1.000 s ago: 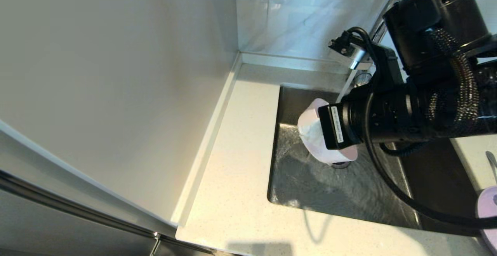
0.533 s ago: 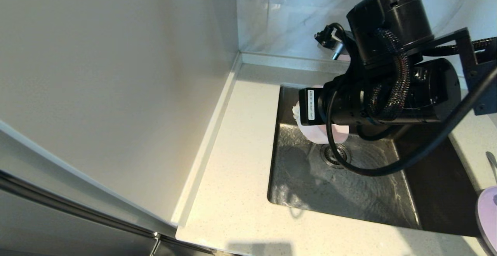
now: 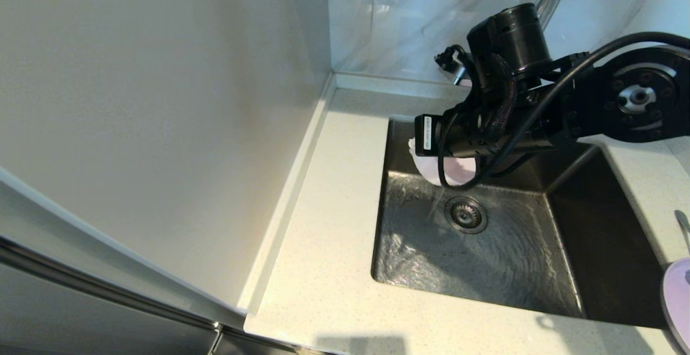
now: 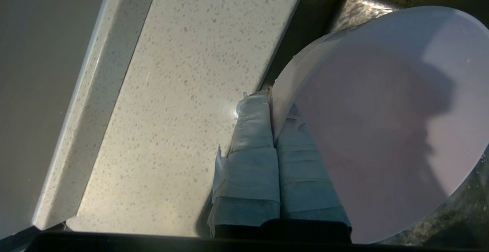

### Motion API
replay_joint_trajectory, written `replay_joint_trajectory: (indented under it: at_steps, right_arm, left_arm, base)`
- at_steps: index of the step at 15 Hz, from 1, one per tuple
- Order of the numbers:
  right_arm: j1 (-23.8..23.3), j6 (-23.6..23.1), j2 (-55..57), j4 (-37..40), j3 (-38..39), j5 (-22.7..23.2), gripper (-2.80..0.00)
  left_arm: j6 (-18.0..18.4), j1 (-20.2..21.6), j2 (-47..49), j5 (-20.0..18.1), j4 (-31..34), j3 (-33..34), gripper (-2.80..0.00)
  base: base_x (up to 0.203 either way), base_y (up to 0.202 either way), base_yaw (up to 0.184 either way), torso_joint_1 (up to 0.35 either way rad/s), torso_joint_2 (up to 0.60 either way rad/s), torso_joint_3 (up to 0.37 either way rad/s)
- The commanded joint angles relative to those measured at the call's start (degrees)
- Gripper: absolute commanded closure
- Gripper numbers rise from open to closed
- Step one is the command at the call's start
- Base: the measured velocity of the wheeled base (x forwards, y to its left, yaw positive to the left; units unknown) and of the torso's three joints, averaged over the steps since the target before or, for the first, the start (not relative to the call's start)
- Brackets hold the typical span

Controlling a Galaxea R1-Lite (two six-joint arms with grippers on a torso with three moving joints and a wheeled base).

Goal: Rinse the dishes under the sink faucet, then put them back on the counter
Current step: Rinse the bowl

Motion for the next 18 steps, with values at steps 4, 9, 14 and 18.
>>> replay_joint_trajectory:
  at_steps: [4, 9, 14, 18]
  right_arm:
    - [-5.3, -3.6, 4.4, 0.1, -5.2, 4.9, 0.0]
    - [-7.1, -5.0, 5.6, 0.1, -8.0, 5.4, 0.0]
    - [-7.7, -5.2, 4.9, 0.5, -9.4, 5.4, 0.0]
    - [-9.1, -6.3, 4.7, 0.7, -9.1, 6.0, 0.0]
  left_arm:
    - [0.0, 0.0, 0.0, 0.0, 0.0, 0.0, 0.0]
    - [0.0, 0.0, 0.0, 0.0, 0.0, 0.0, 0.0]
    - [0.0, 0.0, 0.0, 0.0, 0.0, 0.0, 0.0]
    - [0.0, 0.0, 0.0, 0.0, 0.0, 0.0, 0.0]
  base:
    - [0.0, 0.0, 0.0, 0.0, 0.0, 0.0]
    - [0.0, 0.0, 0.0, 0.0, 0.0, 0.0]
    - [0.0, 0.0, 0.0, 0.0, 0.0, 0.0]
    - [0.0, 0.0, 0.0, 0.0, 0.0, 0.0]
